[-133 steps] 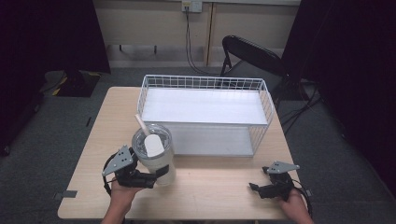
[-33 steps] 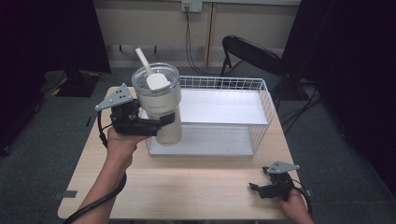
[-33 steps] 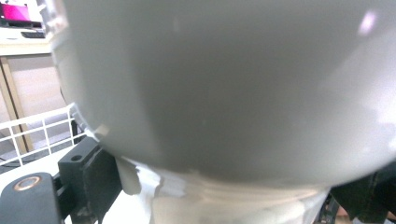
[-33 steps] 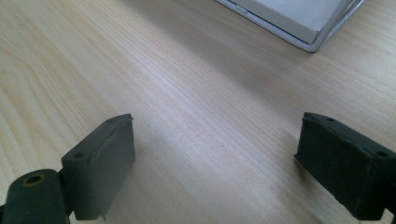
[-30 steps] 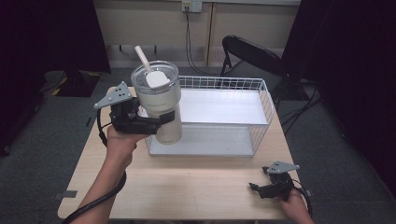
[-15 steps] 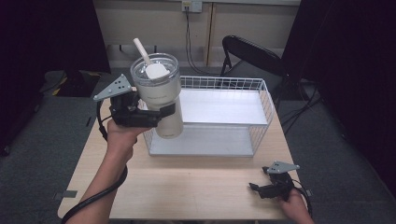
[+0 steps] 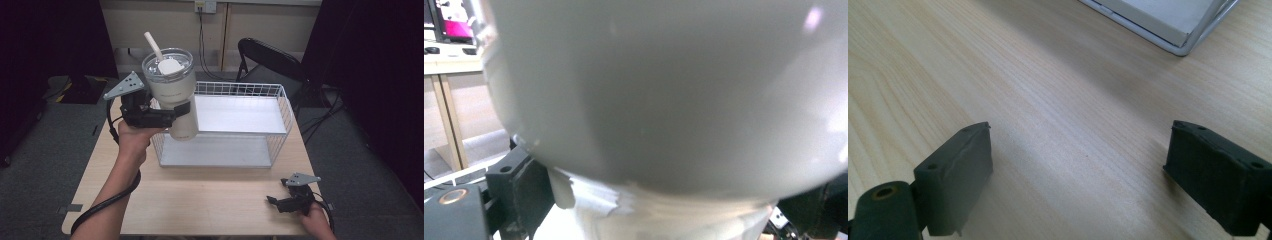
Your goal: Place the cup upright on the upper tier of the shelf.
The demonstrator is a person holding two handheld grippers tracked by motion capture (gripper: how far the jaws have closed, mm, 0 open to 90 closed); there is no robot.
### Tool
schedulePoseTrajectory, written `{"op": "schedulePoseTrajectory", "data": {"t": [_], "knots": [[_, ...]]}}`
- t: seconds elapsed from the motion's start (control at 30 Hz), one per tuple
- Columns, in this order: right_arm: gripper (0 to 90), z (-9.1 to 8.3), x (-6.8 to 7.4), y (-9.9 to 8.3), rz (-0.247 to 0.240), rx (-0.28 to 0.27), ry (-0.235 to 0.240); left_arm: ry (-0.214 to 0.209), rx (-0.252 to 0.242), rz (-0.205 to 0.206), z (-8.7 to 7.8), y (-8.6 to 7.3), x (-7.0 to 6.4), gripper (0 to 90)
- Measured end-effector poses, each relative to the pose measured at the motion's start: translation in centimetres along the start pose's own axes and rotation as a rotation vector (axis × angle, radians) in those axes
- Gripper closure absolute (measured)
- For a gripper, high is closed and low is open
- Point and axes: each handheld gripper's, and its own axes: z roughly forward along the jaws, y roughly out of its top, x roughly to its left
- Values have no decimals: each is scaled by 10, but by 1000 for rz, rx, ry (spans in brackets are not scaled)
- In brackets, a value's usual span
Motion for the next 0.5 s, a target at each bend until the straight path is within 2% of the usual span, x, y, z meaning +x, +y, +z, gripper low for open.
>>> {"op": "schedulePoseTrajectory", "data": {"t": [0.07,0.5], "knots": [[108,0,0,0,1,0,0,7,4,12,2,2,1,96],[108,0,0,0,2,1,1,54,-4,18,16,6,9,96]]}}
